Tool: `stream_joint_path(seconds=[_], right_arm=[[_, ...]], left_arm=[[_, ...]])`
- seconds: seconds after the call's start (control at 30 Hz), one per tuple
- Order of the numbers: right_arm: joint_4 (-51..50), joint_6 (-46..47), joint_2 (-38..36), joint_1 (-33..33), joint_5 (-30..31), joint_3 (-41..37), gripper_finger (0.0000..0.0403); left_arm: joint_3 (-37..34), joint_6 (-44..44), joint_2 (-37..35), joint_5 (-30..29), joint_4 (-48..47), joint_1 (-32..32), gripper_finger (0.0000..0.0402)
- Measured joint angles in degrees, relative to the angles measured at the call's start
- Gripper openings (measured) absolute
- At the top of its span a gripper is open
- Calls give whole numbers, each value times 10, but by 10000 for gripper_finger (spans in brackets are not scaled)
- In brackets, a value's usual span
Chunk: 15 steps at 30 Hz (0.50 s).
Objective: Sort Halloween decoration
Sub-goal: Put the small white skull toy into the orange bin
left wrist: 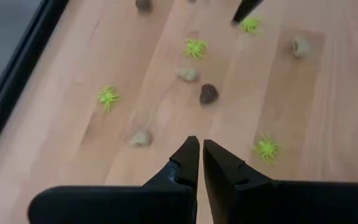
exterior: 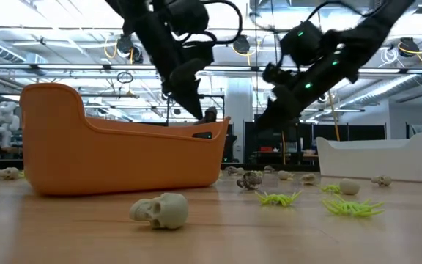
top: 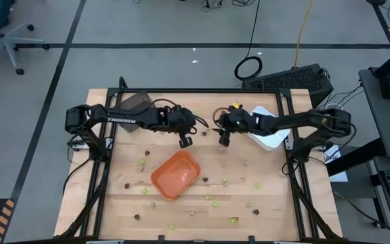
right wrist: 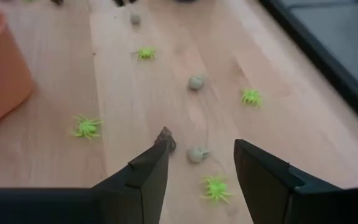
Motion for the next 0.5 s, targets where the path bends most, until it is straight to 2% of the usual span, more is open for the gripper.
stream_joint_path(seconds=[0.1, 0.33, 0.5], right_arm=[[-14, -6, 46, -17, -35, 31, 169], [-35, -22, 118, -27, -58, 82, 169], [-36, -38, 144, -33, -70, 94, 169]], left_arm=[[-32, -17, -21, 3, 8, -10, 22], [-117, -48, -113, -29, 46, -53, 22], [-175, -48, -173, -38, 154, -84, 22]])
